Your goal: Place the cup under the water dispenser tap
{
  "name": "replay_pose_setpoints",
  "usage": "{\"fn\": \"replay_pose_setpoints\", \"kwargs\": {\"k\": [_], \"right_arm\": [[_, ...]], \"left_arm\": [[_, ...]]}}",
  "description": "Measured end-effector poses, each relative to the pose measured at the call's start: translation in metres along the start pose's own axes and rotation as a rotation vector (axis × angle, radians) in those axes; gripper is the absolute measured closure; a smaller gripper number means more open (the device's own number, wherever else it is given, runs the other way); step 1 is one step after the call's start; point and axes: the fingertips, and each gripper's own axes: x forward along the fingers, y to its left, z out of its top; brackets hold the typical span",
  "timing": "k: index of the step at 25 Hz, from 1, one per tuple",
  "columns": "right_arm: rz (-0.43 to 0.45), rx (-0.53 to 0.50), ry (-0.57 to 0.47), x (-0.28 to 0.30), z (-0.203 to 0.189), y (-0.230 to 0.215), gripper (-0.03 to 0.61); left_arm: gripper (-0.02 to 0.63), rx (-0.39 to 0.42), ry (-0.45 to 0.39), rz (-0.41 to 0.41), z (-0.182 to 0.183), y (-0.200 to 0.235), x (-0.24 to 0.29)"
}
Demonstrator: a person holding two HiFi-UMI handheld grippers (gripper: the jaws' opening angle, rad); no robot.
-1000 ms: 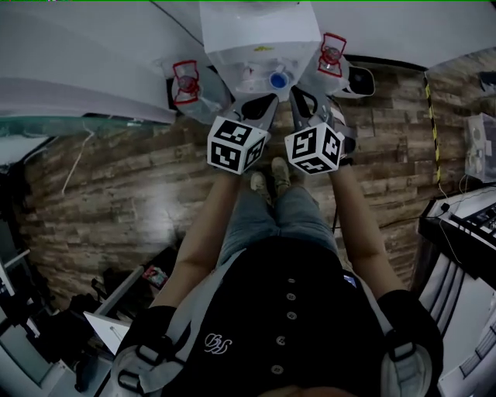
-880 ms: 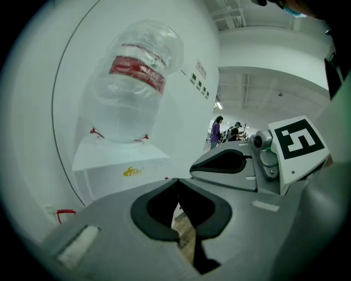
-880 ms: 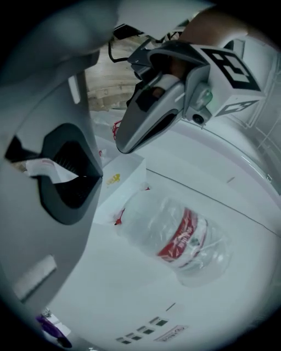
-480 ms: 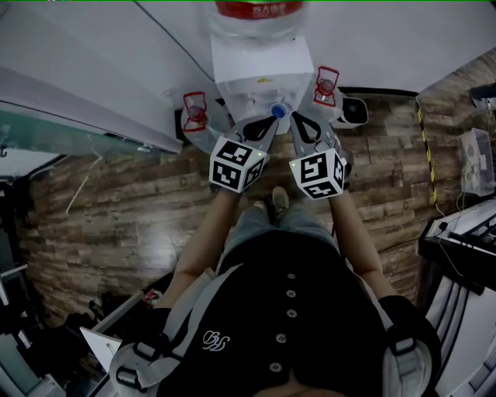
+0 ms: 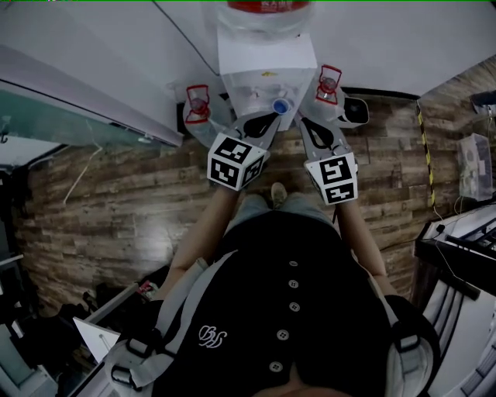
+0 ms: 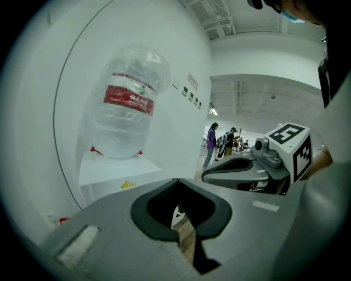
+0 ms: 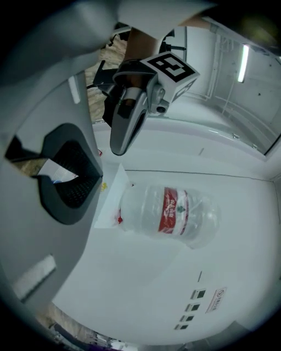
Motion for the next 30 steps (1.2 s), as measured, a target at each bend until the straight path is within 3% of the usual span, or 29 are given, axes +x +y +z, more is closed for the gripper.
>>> {"fn": "replay_pose_setpoints", "kwargs": {"k": [6, 12, 18, 30], "right_arm": [[0.031, 0.096, -0.007, -0.009, -0.005, 0.006, 0.580], [0.074, 0.150, -0.015, -0.011, -0.011, 0.015, 0.580], [0.102, 0.159, -0.010, -0.008, -0.013, 0.021, 0.580], [0.132, 0.159, 0.009, -0.003, -0.015, 0.026, 0.580]], "left_arm": [[0.614, -0.066, -0.028, -0.001, -0.008, -0.009, -0.011], [0.614, -0.066, -0.015, 0.005, -0.017, -0.016, -0.014], [0.614, -0.036, -0.002, -0.001, -0.019, -0.023, -0.009], [0.614, -0.069, 0.020, 0.001, -0.030, -0.017, -0.004]]}}
